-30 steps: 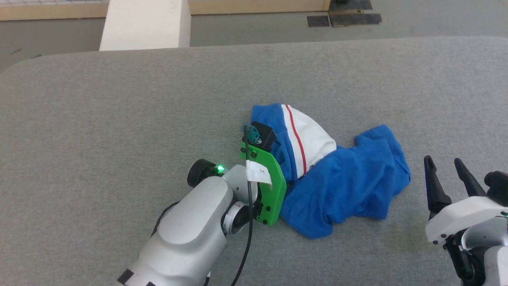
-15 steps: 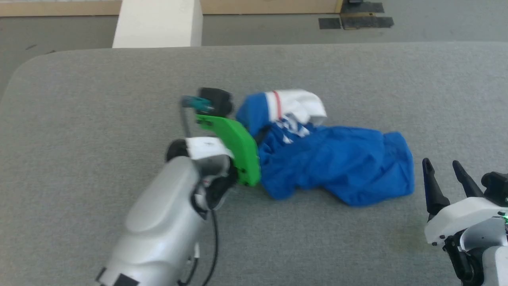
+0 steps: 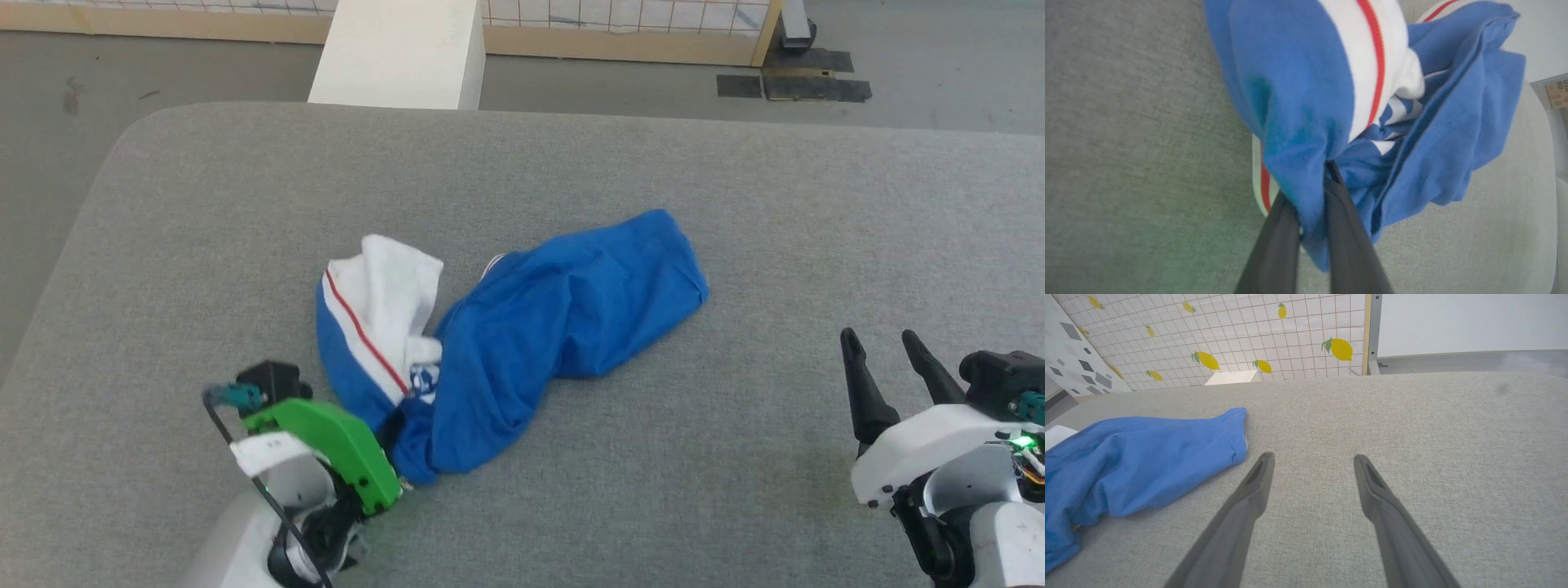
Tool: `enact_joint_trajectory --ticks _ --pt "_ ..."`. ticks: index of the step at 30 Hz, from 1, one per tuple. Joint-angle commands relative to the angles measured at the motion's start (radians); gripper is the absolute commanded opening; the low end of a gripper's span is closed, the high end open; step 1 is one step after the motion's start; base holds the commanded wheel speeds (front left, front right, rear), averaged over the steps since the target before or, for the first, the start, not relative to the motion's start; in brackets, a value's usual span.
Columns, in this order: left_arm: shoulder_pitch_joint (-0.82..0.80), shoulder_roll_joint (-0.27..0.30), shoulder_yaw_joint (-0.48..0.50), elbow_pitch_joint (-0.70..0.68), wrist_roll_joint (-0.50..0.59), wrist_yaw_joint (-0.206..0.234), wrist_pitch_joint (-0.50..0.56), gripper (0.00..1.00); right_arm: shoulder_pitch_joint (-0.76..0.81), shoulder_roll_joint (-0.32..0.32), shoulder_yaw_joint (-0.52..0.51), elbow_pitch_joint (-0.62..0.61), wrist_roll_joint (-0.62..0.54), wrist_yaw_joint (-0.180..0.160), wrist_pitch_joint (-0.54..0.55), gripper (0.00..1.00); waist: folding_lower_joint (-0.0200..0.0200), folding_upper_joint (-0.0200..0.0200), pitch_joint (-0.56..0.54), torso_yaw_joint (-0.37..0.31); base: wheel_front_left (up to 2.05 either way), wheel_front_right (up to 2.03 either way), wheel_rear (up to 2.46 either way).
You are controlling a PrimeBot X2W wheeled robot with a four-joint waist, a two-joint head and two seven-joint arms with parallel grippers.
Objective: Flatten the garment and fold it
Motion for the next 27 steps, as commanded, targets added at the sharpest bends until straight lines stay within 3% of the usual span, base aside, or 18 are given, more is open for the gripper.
enact_joint_trajectory --ticks 1,2,3,4,5,11,18,22,27 --pt "0.018 -0.008 0.003 0.001 -0.017 -0.002 -0.002 0.00 -0.019 -0.002 0.003 0.003 0.003 -0.001 0.001 1.00 0.0000 0.0000 0.000 0.000 0.00 0.00 0.00" --pt "0.026 -0.011 0.005 0.002 -0.022 -0.004 -0.006 0.00 -0.019 -0.002 0.005 0.005 0.003 -0.001 0.001 1.00 0.0000 0.0000 -0.001 -0.001 0.00 0.00 0.00" --pt "0.033 -0.013 0.008 0.003 -0.026 -0.006 -0.013 0.11 -0.020 -0.002 0.007 0.007 0.004 -0.001 0.001 1.00 0.0000 0.0000 -0.002 -0.002 0.00 0.00 0.00" --pt "0.036 -0.016 0.015 0.002 -0.030 -0.008 -0.024 0.43 -0.020 -0.003 0.009 0.009 0.004 -0.001 0.001 1.00 0.0000 0.0000 -0.003 -0.002 0.00 0.00 0.00" --pt "0.036 -0.016 0.025 -0.003 -0.030 -0.012 -0.042 1.00 -0.020 -0.003 0.011 0.011 0.005 -0.001 0.000 1.00 0.0000 0.0000 -0.005 -0.003 0.00 0.00 0.00" --pt "0.029 0.008 0.099 -0.094 0.008 -0.070 -0.238 1.00 -0.020 -0.002 0.019 0.024 0.006 -0.001 -0.010 1.00 0.0000 0.0000 -0.024 -0.014 0.00 0.00 0.00" --pt "0.106 0.017 0.155 -0.139 0.116 -0.089 -0.522 1.00 -0.017 0.007 0.028 0.036 0.011 -0.001 -0.020 1.00 0.0000 0.0000 -0.032 -0.028 0.00 0.00 0.00" --pt "0.131 0.014 0.163 -0.142 0.195 -0.073 -0.600 1.00 -0.013 0.010 0.033 0.040 0.012 -0.001 -0.014 1.00 0.0000 0.0000 -0.028 -0.024 0.00 0.00 0.00" --pt "0.141 -0.016 0.180 -0.169 0.269 -0.065 -0.622 1.00 -0.037 -0.002 0.052 0.039 0.005 -0.001 0.012 1.00 0.0000 0.0000 -0.007 -0.009 0.00 0.00 0.00"
